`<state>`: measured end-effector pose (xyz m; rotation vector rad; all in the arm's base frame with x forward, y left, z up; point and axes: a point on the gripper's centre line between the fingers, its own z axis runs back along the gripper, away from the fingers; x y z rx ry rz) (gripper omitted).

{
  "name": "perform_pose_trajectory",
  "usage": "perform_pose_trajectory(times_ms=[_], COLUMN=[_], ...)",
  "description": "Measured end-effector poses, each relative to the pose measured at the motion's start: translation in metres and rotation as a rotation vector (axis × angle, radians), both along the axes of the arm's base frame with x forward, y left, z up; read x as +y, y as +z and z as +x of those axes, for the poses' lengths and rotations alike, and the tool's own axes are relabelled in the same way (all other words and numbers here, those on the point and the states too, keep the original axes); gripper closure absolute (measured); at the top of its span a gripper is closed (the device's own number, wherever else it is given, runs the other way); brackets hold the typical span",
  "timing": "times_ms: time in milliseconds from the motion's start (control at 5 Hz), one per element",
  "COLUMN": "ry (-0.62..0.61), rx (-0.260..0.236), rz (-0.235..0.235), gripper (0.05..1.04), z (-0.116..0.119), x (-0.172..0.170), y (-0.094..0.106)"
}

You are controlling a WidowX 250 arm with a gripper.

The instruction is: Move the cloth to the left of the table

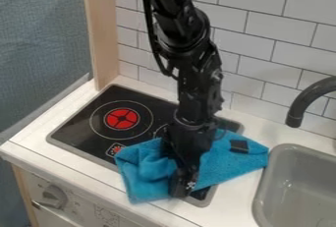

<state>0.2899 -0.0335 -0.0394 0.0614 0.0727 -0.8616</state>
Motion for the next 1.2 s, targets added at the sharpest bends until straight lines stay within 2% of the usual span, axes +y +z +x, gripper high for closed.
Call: perform_pose_trajectory(times_ms=[200,600,1000,1200], ry=[0.015,0.130,0.198,0.256], rx=[-0.013,-0.092,-0.103,-0.114], rz=[-0.015,-0.060,-0.047,-0.029], gripper=[0.083,0.083,0.083,0.083], z=[0.006,0.051,0.079,0.081], x=[-0.003,0.007,0.030,0.057], y=[0.000,0.006,0.005,0.006])
